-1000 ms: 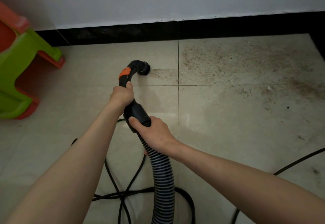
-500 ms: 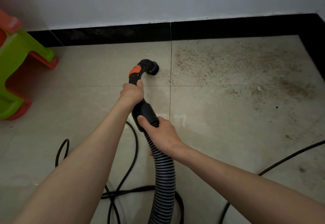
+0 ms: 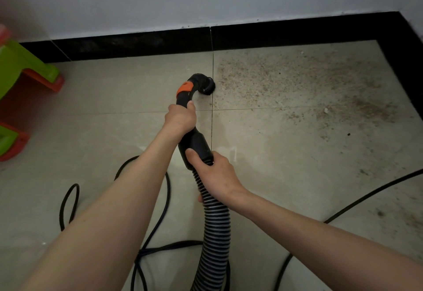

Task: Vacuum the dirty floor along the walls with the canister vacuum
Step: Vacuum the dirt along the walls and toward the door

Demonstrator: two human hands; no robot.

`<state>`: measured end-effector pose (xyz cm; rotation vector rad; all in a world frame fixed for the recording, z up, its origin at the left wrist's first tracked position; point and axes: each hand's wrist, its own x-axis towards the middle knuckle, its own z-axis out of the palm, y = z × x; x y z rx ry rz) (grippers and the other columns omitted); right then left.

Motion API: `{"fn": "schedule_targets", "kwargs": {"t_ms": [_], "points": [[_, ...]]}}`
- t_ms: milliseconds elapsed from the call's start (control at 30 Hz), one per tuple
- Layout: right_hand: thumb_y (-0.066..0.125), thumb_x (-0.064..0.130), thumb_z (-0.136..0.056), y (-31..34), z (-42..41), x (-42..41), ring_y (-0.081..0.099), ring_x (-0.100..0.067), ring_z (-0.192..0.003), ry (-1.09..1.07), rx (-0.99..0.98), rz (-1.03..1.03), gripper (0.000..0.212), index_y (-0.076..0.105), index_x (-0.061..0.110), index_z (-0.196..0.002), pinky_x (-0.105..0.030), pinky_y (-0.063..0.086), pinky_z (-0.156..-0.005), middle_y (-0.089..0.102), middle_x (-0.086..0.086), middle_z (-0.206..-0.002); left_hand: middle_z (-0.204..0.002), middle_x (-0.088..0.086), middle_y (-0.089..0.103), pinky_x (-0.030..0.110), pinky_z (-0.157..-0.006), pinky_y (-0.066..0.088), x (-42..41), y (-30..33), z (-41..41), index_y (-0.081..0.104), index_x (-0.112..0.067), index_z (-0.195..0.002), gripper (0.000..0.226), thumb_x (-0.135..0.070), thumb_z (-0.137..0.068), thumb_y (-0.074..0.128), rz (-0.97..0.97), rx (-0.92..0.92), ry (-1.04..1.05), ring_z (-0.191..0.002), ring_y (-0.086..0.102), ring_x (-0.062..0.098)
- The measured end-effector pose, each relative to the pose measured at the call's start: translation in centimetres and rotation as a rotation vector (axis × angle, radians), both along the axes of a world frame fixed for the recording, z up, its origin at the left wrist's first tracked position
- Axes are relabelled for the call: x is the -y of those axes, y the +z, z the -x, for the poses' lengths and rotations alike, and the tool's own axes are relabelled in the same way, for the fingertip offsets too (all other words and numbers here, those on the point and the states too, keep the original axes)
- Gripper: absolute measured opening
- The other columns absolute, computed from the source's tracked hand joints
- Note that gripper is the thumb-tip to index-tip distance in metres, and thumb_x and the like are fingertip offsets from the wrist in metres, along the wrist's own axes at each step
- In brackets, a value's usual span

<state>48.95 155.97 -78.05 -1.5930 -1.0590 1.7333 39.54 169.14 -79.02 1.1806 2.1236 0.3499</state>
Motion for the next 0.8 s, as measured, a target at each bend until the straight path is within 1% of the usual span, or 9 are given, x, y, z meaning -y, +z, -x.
{"fn": "schedule_targets", "kwargs": {"t_ms": [233, 300, 367, 400, 500, 567, 633, 733, 800], "points": [[0.060, 0.053, -0.088, 0.0, 2.0, -1.3, 0.058, -0.019, -0.047, 0.046, 0.024, -0.023, 0.045, 0.053, 0.010, -0.101, -0.028, 0.054, -0.043, 0.058, -0.005, -0.078, -0.122, 0.020, 0.058, 0.037, -0.076, 0.046, -0.8, -0.2, 2.5, 0.043, 0.000, -0.130, 0.058, -0.048, -0.098, 0.034, -0.017, -0.006, 0.026, -0.105, 0.059, 0.035], [0.061, 0.054, -0.088, -0.1, 2.9, -2.2, 0.059, -0.019, -0.049, 0.079, 0.035, -0.043, 0.045, 0.054, 0.010, -0.100, -0.033, 0.058, -0.049, 0.058, -0.004, -0.077, -0.122, 0.020, 0.058, 0.037, -0.079, 0.047, -1.1, 0.0, 3.8, 0.044, 0.000, -0.130, 0.059, -0.049, -0.097, 0.034, -0.025, 0.004, 0.057, -0.105, 0.059, 0.035], [0.060, 0.055, -0.087, -0.1, 3.6, -3.2, 0.061, -0.021, -0.057, 0.140, 0.069, -0.059, 0.042, 0.055, 0.014, -0.092, -0.039, 0.060, -0.060, 0.059, -0.003, -0.076, -0.124, 0.020, 0.057, 0.037, -0.082, 0.046, -1.5, 0.3, 5.2, 0.044, 0.000, -0.130, 0.060, -0.049, -0.097, 0.034, -0.027, 0.014, 0.098, -0.107, 0.058, 0.035], [0.060, 0.056, -0.087, 0.0, 3.9, -3.6, 0.061, -0.021, -0.058, 0.173, 0.079, -0.060, 0.041, 0.054, 0.016, -0.087, -0.039, 0.061, -0.061, 0.060, -0.003, -0.076, -0.124, 0.019, 0.057, 0.037, -0.082, 0.046, -1.6, 0.4, 5.8, 0.044, 0.000, -0.131, 0.060, -0.048, -0.097, 0.035, -0.027, 0.014, 0.121, -0.108, 0.058, 0.035], [0.062, 0.055, -0.087, 0.4, 4.9, -4.4, 0.061, -0.022, -0.051, 0.241, 0.069, -0.032, 0.040, 0.052, 0.017, -0.083, -0.027, 0.053, -0.044, 0.061, -0.007, -0.078, -0.126, 0.019, 0.055, 0.038, -0.086, 0.045, -1.5, 0.7, 7.7, 0.042, 0.001, -0.133, 0.058, -0.046, -0.098, 0.035, -0.033, 0.008, 0.177, -0.111, 0.056, 0.035], [0.062, 0.055, -0.087, 0.5, 5.6, -4.4, 0.062, -0.023, -0.052, 0.284, 0.064, -0.021, 0.043, 0.055, 0.013, -0.091, -0.026, 0.052, -0.044, 0.063, -0.011, -0.082, -0.128, 0.020, 0.053, 0.038, -0.087, 0.044, -1.2, 0.7, 8.8, 0.041, 0.001, -0.134, 0.058, -0.044, -0.099, 0.035, -0.028, -0.003, 0.205, -0.114, 0.054, 0.035], [0.061, 0.056, -0.087, 0.5, 6.1, -4.0, 0.061, -0.023, -0.052, 0.317, 0.059, -0.016, 0.049, 0.056, 0.009, -0.101, -0.027, 0.052, -0.044, 0.063, -0.012, -0.083, -0.126, 0.020, 0.054, 0.037, -0.084, 0.044, -0.7, 0.7, 9.6, 0.041, 0.001, -0.134, 0.057, -0.043, -0.099, 0.035, -0.016, -0.001, 0.218, -0.112, 0.055, 0.035], [0.059, 0.056, -0.088, 0.5, 6.2, -3.1, 0.060, -0.021, -0.050, 0.323, 0.047, -0.017, 0.046, 0.054, 0.011, -0.095, -0.025, 0.050, -0.042, 0.060, -0.009, -0.078, -0.124, 0.019, 0.056, 0.036, -0.080, 0.044, 0.1, 0.5, 10.1, 0.042, 0.001, -0.133, 0.057, -0.044, -0.099, 0.035, -0.002, 0.018, 0.224, -0.109, 0.057, 0.033], [0.059, 0.056, -0.089, 0.5, 5.8, -2.2, 0.059, -0.020, -0.049, 0.299, 0.041, -0.019, 0.044, 0.052, 0.013, -0.092, -0.024, 0.049, -0.041, 0.058, -0.007, -0.077, -0.125, 0.019, 0.055, 0.036, -0.081, 0.046, 0.7, 0.2, 9.9, 0.040, 0.001, -0.134, 0.058, -0.044, -0.099, 0.034, 0.005, 0.026, 0.216, -0.110, 0.056, 0.034]]}}
